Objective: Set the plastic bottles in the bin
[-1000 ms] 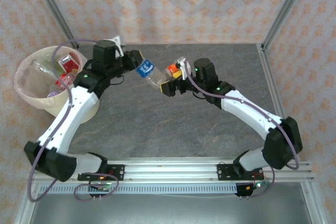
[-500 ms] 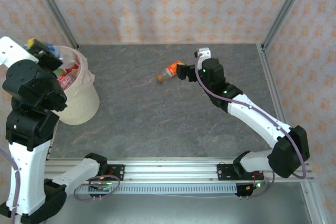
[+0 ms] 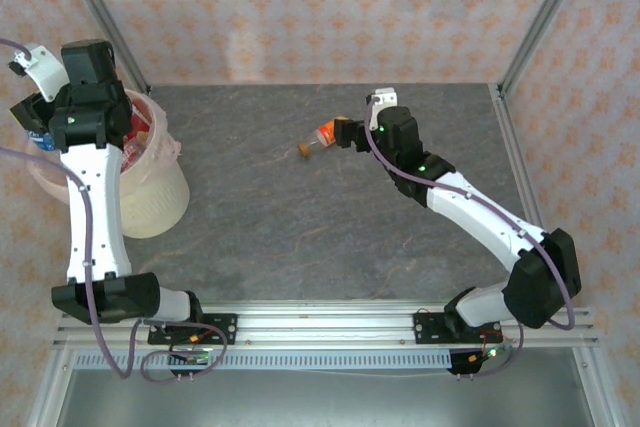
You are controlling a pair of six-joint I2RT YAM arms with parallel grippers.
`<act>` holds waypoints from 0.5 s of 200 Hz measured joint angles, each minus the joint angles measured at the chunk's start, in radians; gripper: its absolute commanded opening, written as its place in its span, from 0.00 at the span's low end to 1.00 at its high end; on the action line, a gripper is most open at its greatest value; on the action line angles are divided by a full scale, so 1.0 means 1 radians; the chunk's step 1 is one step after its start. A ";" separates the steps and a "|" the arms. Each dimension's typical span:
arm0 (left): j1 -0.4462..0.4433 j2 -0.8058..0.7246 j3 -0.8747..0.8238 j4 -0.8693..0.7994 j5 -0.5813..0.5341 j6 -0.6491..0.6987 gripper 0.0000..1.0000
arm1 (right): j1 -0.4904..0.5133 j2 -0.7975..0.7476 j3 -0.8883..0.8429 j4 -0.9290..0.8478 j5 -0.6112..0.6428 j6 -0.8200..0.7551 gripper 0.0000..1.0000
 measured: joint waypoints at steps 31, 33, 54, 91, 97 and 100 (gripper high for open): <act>0.048 0.016 -0.008 -0.002 -0.029 0.000 0.07 | 0.000 0.000 0.000 -0.012 0.000 0.000 0.99; 0.052 0.016 -0.008 -0.002 -0.029 0.000 0.08 | 0.000 0.000 0.000 -0.012 0.000 0.000 0.99; 0.088 0.017 -0.012 0.003 -0.027 -0.008 0.15 | 0.000 0.000 0.000 -0.016 0.000 0.001 0.99; 0.113 0.021 -0.017 0.033 0.008 -0.016 0.39 | 0.000 0.000 0.000 -0.020 0.000 0.004 0.99; 0.114 0.024 -0.013 0.033 0.021 -0.015 0.42 | 0.000 0.000 0.000 -0.021 0.000 0.005 0.99; 0.114 0.026 -0.010 0.033 0.033 -0.019 0.42 | 0.000 0.000 0.000 -0.022 0.000 0.005 0.99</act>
